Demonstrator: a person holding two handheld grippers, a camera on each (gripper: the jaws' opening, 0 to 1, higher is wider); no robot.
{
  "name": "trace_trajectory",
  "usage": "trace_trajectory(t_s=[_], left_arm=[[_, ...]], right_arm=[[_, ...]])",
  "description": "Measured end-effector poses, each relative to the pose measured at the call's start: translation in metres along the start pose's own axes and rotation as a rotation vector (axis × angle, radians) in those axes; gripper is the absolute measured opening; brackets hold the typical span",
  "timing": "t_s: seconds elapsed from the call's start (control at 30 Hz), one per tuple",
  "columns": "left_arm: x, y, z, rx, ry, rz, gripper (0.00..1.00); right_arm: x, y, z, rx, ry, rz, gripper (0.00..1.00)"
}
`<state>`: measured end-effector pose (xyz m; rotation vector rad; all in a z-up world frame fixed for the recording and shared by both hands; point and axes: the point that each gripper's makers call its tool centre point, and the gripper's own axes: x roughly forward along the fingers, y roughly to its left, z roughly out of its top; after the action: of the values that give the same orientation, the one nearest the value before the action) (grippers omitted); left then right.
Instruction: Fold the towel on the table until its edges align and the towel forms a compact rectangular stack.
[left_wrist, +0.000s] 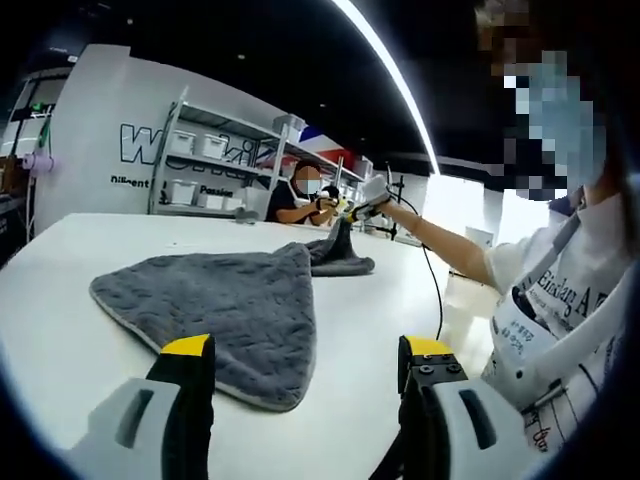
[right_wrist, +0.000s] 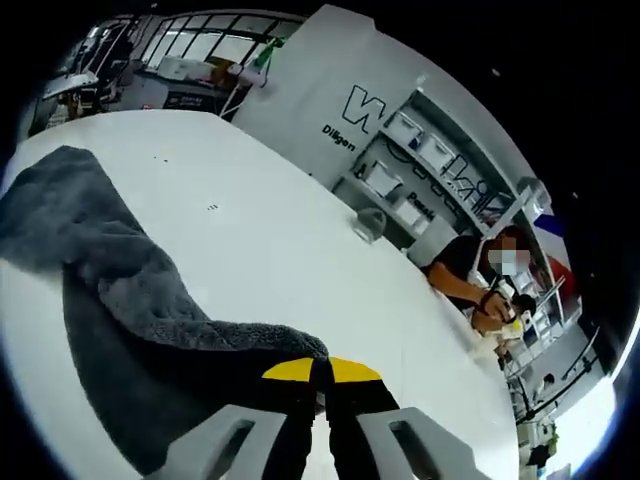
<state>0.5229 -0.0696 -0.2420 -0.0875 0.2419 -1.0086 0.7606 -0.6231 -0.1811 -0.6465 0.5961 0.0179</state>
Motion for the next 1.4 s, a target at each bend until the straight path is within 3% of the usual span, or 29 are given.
trace_trajectory(t_s=[0.37, 0.53, 0.73, 0.97, 1.17, 1.3, 1.4], left_arm=[[0.014, 0.009, -0.022, -0.034, 0.095, -0.015, 0.75], [0.016, 0.012, -0.027, -0.037, 0.108, -0.014, 0.63], [0.021, 0.018, -0.045, 0.023, 0.198, 0.004, 0.5], [0.021, 0.029, -0.05, 0.063, 0.217, 0.042, 0.3], [0.022, 0.033, -0.052, 0.111, 0.226, 0.058, 0.21], [0.022, 0.04, -0.051, 0.099, 0.211, 0.078, 0.1], [0.022, 0.043, -0.05, 0.075, 0.198, 0.076, 0.07]], right_arm=[[-0.006, 0.001, 0.0, -0.009, -0.005, 0.006, 0.03], [-0.007, 0.001, -0.001, -0.006, -0.008, 0.006, 0.03], [-0.007, 0.003, -0.002, -0.007, -0.01, 0.01, 0.03], [-0.007, 0.003, -0.002, -0.013, -0.01, 0.012, 0.03], [-0.007, 0.004, -0.001, -0.016, -0.01, 0.012, 0.03], [-0.009, 0.005, 0.001, -0.022, -0.012, 0.01, 0.03], [-0.011, 0.004, 0.003, -0.026, -0.015, 0.007, 0.03]])
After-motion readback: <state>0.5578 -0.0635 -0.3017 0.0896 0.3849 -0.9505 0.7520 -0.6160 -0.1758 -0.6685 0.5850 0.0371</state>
